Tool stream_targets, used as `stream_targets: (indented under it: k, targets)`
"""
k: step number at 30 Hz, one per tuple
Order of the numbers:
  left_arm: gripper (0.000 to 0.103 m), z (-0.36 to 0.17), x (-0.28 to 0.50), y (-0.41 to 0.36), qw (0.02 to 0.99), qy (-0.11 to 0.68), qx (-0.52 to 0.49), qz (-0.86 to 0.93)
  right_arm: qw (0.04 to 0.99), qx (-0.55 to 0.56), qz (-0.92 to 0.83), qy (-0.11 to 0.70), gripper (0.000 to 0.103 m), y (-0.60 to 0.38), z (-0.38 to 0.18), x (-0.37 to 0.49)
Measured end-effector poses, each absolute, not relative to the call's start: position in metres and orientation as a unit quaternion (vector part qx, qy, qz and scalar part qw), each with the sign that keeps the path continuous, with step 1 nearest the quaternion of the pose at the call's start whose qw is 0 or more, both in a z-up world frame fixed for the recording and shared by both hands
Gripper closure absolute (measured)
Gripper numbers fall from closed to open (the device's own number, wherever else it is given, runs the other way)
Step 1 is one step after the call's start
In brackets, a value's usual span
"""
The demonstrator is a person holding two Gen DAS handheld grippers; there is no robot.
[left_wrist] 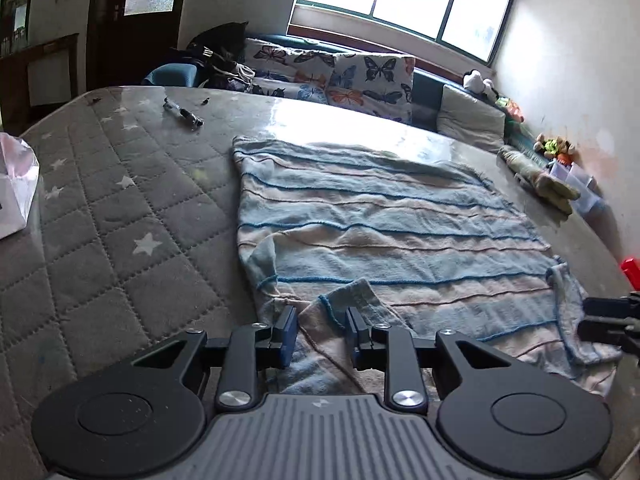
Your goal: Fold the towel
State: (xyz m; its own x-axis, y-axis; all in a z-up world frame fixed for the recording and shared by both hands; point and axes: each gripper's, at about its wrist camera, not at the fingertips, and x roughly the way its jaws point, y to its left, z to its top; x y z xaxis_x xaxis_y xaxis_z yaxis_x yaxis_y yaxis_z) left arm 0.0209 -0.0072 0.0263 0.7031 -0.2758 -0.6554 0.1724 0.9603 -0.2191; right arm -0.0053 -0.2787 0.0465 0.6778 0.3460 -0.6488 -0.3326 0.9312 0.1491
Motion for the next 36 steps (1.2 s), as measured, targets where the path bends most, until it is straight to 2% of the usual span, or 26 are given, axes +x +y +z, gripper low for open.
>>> stream_targets:
  k: [6, 11, 14, 16, 20, 21, 25, 30, 36]
  targets:
    - [0.075, 0.032, 0.01, 0.002, 0.923, 0.36, -0.069, -0.119, 0.879, -0.022, 0.306, 0.365, 0.047, -0.217, 0.051, -0.003]
    - [0.074, 0.032, 0.011, 0.005, 0.923, 0.359, -0.068, -0.118, 0.848, -0.054, 0.365, 0.381, 0.059, -0.172, 0.037, -0.002]
    - [0.074, 0.032, 0.014, 0.003, 0.923, 0.358, -0.061, -0.123, 0.839, -0.059, 0.372, 0.393, 0.07, -0.16, 0.026, 0.0]
    - [0.073, 0.03, 0.017, 0.001, 0.922, 0.361, -0.055, -0.126, 0.837, -0.05, 0.37, 0.401, 0.082, -0.158, 0.02, 0.001]
    - [0.073, 0.024, 0.022, -0.003, 0.92, 0.368, -0.044, -0.129, 0.84, -0.047, 0.367, 0.396, 0.093, -0.161, 0.022, -0.003]
    - [0.073, 0.023, 0.024, -0.004, 0.919, 0.369, -0.042, -0.129, 0.843, -0.049, 0.366, 0.391, 0.1, -0.162, 0.024, -0.005]
    - [0.073, 0.021, 0.019, -0.007, 0.92, 0.368, -0.027, -0.135, 0.85, -0.067, 0.37, 0.369, 0.1, -0.165, 0.038, -0.016]
    - [0.07, 0.022, 0.003, -0.018, 0.921, 0.36, 0.006, -0.151, 0.845, -0.085, 0.352, 0.394, 0.1, -0.166, 0.028, -0.015]
    - [0.07, 0.022, -0.018, -0.031, 0.919, 0.351, 0.045, -0.173, 0.858, -0.076, 0.346, 0.372, 0.092, -0.18, 0.047, -0.014]
